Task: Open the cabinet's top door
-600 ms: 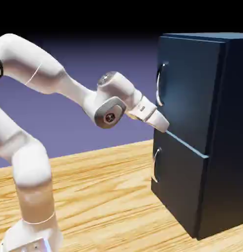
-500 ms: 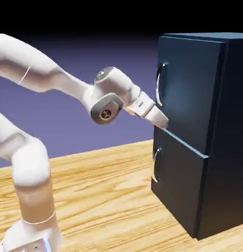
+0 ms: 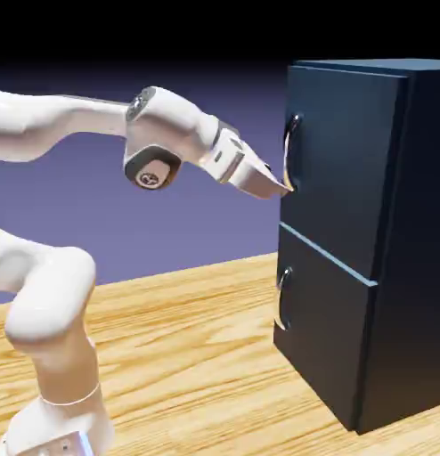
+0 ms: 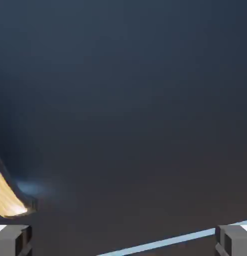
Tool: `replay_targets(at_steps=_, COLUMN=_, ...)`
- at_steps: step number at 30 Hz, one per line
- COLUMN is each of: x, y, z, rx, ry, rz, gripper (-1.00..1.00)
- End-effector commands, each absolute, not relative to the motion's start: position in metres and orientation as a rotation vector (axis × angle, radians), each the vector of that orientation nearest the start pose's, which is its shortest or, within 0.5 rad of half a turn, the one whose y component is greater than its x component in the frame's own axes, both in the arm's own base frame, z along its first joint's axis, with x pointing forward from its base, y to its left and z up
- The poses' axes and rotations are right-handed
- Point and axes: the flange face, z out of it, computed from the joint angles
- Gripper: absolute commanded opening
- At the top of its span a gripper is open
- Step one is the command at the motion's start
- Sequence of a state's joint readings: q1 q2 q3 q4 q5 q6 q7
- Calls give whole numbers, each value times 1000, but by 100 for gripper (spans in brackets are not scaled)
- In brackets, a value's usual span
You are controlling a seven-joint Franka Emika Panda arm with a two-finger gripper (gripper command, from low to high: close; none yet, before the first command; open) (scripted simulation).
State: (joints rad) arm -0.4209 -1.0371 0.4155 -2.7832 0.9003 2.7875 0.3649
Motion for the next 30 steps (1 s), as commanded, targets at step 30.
replay_targets(at_steps=30, x=321, y=64, z=538, rx=-1759, ry=834, rz=-1759, gripper=0)
